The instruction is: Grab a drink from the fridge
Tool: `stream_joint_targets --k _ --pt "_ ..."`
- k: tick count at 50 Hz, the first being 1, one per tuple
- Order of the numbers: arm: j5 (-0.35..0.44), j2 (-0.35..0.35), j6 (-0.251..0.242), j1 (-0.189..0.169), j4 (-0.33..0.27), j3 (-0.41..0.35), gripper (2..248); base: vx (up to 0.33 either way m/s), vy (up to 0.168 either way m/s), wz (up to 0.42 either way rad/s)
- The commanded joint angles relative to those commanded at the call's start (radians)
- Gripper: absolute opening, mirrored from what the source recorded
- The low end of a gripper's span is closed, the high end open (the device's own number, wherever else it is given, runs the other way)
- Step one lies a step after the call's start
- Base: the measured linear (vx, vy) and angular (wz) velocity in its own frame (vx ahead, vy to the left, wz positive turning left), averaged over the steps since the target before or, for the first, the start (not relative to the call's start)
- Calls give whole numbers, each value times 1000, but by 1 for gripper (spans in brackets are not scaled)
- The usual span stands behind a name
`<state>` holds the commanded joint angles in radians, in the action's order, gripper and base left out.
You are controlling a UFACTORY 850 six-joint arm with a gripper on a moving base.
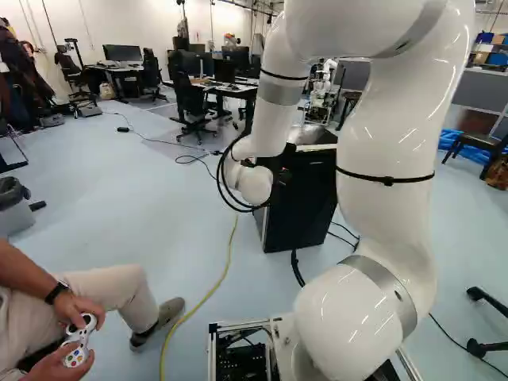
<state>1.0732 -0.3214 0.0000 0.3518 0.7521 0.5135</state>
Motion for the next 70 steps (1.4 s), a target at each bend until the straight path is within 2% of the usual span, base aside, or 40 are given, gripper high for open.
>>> stream_joint_targets --k 21,56,70 --pt "56 -112 0 8 93 76 247 0 0 0" --pt "150 -299 0 -12 247 219 247 0 0 0" --pt "187 -338 0 -20 306 268 247 0 0 0"
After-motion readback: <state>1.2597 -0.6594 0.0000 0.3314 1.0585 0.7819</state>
